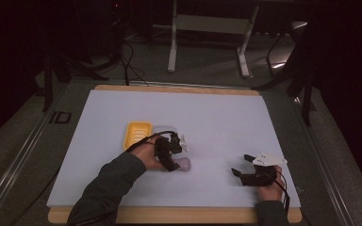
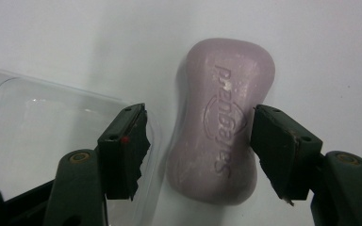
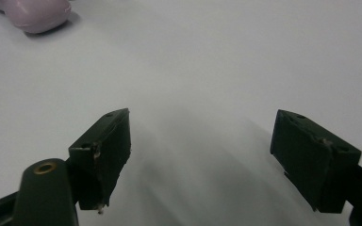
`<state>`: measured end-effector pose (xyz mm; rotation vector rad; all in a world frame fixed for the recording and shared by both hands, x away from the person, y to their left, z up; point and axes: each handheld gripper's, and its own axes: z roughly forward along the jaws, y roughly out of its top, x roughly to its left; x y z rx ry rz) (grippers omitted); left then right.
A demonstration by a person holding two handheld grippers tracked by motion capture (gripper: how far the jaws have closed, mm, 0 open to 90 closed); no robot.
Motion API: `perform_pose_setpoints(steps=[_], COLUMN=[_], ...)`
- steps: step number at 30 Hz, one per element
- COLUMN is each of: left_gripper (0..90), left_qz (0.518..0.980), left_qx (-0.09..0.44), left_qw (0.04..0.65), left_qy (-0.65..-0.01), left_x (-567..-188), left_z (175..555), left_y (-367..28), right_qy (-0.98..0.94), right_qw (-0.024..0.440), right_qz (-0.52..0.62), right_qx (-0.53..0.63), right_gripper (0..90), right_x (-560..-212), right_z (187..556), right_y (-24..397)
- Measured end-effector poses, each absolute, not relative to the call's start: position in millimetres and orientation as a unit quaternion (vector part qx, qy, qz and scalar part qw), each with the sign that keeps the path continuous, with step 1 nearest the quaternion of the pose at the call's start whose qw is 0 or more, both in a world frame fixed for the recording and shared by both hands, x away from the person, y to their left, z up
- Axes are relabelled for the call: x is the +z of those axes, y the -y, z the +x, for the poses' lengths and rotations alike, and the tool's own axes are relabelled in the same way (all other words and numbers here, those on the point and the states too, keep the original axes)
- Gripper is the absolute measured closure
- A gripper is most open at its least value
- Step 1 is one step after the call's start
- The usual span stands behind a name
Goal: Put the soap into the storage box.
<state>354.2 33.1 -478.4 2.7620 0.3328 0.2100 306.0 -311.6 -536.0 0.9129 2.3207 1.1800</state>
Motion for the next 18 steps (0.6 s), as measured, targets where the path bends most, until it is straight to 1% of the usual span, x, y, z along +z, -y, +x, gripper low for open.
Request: perform_pose_setpoints(steps=[15,18], left_gripper=[37.3,38.8], left_qz=[0.981,0.982], left_qx=[0.055,0.048], left_qw=[0.160,0.154], left_qy=[-0.100,-0.094], left_x=[-487,-489], left_z=[356,357], left_y=[-18,-16], right_qy=[-0.826,-0.826], right_qw=[0.190,0.190], right_qz=[0.324,0.324], right_qx=[0.419,0.420], right_gripper=[20.4,20.4], right_x=[-536,-536], right_z=[306,306], right_y=[312,312])
